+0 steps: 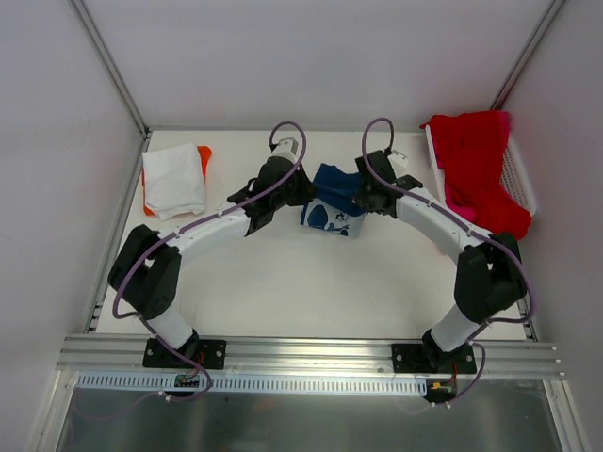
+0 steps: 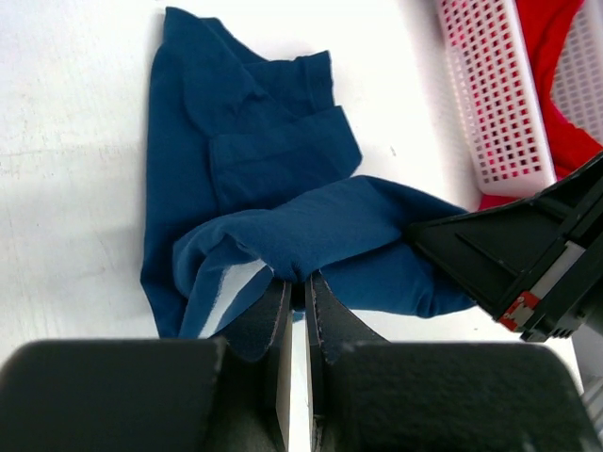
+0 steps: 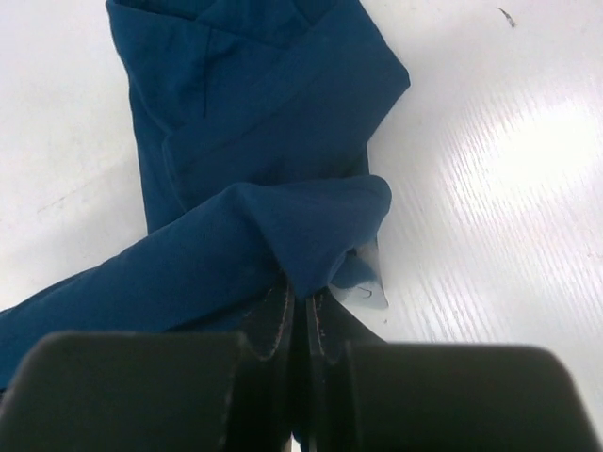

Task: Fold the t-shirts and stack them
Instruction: Fold the tshirt

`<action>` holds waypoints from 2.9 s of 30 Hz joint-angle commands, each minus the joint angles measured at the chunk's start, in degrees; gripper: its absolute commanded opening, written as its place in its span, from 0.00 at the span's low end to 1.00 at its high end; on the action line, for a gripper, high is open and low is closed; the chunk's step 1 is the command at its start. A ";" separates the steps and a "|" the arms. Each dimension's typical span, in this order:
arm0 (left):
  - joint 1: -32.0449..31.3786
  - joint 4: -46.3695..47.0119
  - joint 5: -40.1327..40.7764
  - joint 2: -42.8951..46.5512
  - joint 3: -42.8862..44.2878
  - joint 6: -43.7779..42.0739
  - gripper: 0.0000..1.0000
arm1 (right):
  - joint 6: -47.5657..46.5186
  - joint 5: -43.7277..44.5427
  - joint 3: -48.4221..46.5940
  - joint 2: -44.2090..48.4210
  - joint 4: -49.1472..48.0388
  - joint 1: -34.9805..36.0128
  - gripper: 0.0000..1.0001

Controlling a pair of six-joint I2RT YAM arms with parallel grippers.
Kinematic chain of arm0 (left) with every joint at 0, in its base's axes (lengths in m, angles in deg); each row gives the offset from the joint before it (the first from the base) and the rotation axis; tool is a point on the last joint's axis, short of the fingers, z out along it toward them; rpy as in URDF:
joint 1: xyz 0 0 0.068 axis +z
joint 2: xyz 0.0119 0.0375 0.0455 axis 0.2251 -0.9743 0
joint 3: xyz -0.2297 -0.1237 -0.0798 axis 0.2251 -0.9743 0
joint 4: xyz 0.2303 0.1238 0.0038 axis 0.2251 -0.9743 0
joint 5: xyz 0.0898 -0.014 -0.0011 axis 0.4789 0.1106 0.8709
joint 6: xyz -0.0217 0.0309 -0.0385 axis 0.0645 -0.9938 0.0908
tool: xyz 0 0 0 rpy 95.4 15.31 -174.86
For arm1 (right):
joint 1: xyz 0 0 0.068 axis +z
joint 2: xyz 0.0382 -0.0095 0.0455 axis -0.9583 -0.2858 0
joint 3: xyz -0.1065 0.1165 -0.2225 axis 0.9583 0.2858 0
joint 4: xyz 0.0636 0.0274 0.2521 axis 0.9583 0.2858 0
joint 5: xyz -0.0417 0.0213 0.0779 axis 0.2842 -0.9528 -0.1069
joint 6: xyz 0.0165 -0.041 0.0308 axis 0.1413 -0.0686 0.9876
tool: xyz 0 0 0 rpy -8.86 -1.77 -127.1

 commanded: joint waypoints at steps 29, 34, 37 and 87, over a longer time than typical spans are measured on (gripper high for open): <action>14.46 13.07 -21.65 -35.54 28.19 -2.44 0.24 | -1.39 -7.71 -30.53 -33.82 -3.04 -14.71 0.34; 16.13 15.70 -23.32 -39.58 31.70 -3.32 0.99 | -1.03 -2.36 -33.96 -35.77 -3.66 -14.79 1.00; 17.97 17.46 -24.72 -39.94 34.59 -2.70 0.99 | -3.23 1.43 -36.60 -34.72 -3.57 -14.79 0.99; 15.34 12.98 -17.87 17.89 -16.81 2.48 0.99 | 11.19 0.65 16.75 -8.16 -27.65 -0.91 0.00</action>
